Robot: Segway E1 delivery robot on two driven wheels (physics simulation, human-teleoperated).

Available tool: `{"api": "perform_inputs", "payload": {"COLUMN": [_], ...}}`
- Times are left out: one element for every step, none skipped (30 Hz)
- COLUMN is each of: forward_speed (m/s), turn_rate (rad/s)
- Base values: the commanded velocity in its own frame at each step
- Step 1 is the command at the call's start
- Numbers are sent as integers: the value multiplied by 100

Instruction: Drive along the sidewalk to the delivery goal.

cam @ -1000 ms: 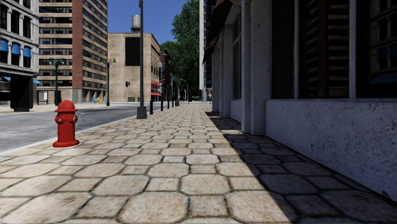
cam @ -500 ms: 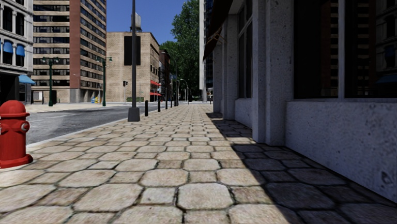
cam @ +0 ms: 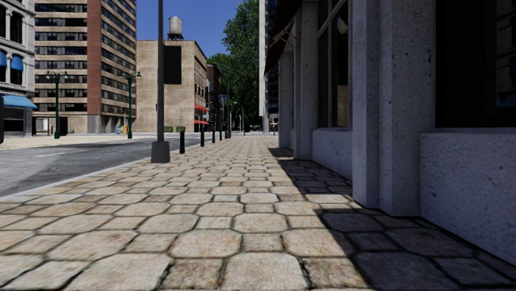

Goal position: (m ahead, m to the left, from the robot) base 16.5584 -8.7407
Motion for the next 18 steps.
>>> {"api": "perform_inputs", "payload": {"forward_speed": [200, 200, 200, 200, 200, 200, 200, 200, 200, 200, 200, 200, 200, 200, 200, 200, 200, 200], "turn_rate": [0, 0, 0, 0, 0, 0, 0, 0, 0, 0, 0, 0, 0, 0, 0, 0, 0, 0]}}
